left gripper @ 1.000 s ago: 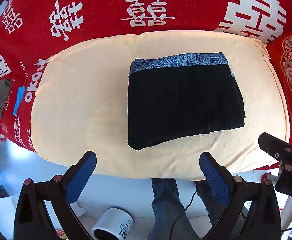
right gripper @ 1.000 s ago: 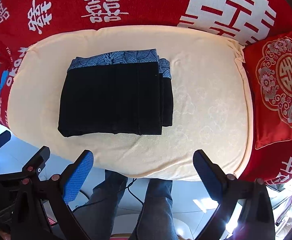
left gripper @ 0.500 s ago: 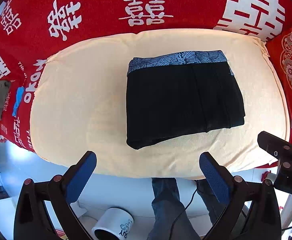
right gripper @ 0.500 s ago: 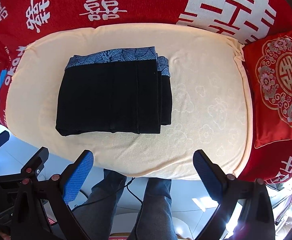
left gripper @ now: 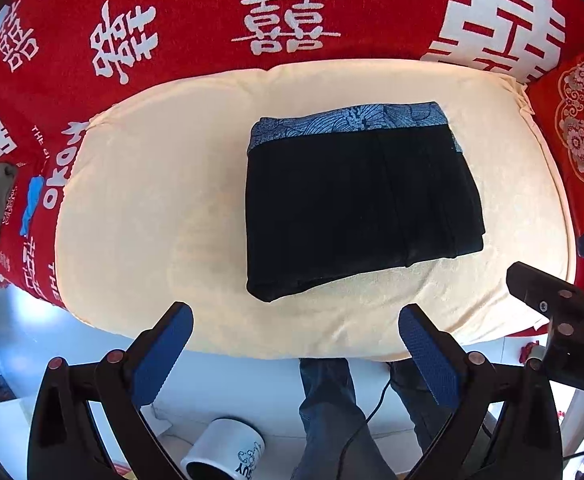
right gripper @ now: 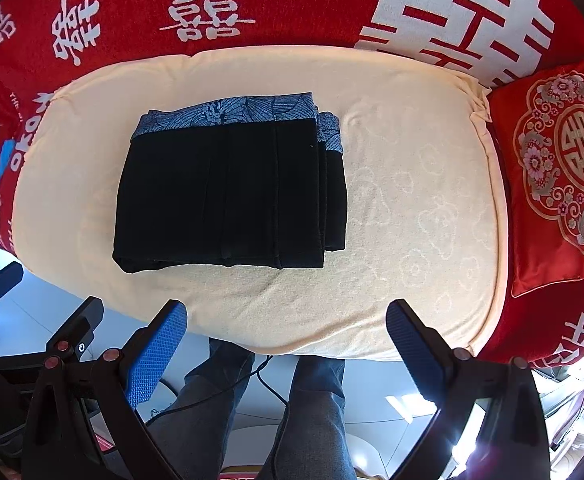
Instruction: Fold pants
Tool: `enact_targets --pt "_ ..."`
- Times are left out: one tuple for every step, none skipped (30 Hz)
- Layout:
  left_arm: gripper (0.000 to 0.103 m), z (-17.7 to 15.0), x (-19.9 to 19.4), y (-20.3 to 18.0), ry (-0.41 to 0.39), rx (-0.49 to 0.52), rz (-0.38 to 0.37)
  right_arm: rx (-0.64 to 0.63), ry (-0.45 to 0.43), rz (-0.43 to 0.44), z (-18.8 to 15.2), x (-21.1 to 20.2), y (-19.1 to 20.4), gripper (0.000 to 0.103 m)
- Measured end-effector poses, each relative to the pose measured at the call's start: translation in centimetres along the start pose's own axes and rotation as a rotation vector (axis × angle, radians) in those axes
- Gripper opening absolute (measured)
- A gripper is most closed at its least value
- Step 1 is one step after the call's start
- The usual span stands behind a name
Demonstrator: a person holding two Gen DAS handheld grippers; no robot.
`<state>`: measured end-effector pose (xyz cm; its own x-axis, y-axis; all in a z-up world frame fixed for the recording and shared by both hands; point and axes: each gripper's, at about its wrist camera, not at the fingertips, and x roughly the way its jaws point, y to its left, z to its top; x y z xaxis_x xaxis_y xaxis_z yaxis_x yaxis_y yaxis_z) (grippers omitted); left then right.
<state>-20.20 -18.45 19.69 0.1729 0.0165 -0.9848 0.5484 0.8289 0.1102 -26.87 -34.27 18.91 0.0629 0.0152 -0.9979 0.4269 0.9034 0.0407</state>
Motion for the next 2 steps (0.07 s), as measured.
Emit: enact_targets --pt "0.103 0.01 -0.02 -0.05 0.000 0.001 -0.003 -0.001 0.000 0.000 0.03 0.01 -0.01 0.100" --pt "0.103 0.00 -0.01 -0.09 0.001 0.003 -0.004 -0.002 0.001 0.001 0.05 0.03 -0.01 0.100"
